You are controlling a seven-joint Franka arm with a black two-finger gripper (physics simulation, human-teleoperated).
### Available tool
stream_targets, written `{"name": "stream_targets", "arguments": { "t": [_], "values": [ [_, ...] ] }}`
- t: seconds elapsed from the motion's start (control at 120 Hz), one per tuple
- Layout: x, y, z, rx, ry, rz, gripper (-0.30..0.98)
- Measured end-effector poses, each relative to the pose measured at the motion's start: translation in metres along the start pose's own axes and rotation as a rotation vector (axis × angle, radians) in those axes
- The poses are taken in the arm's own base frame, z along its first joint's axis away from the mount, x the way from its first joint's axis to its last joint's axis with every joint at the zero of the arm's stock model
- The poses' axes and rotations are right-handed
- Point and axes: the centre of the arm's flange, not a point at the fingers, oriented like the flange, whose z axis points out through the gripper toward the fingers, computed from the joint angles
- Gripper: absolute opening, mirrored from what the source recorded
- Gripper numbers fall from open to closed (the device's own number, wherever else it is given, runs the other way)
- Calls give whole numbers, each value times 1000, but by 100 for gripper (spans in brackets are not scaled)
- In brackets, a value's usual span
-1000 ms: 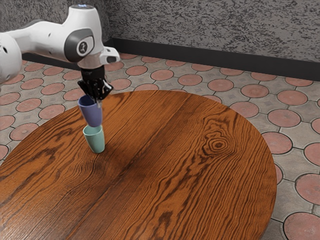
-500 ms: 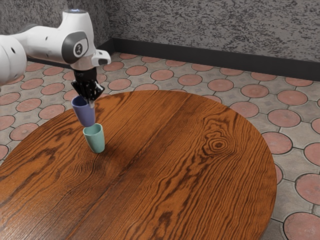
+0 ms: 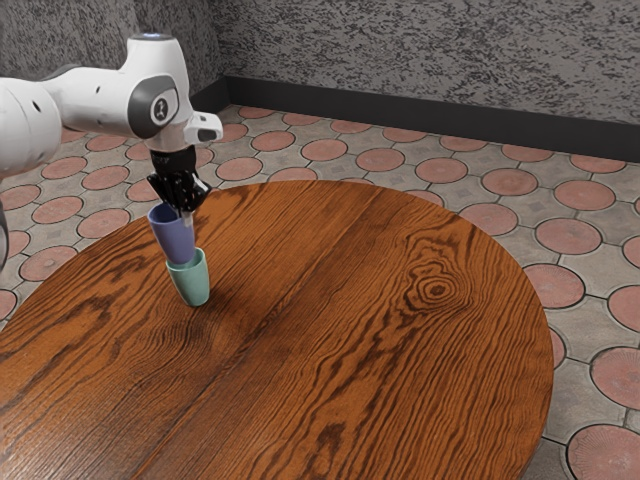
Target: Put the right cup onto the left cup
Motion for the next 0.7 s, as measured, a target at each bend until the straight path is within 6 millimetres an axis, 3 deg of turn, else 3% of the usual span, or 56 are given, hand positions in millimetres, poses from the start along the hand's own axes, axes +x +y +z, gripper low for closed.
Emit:
{"name": "stream_targets", "arguments": {
  "t": [0.467,0.7],
  "values": [
    [5,-6,14,-9,-3,14,-9],
    [5,-1,17,-41,-8,20,36]
  ]
}}
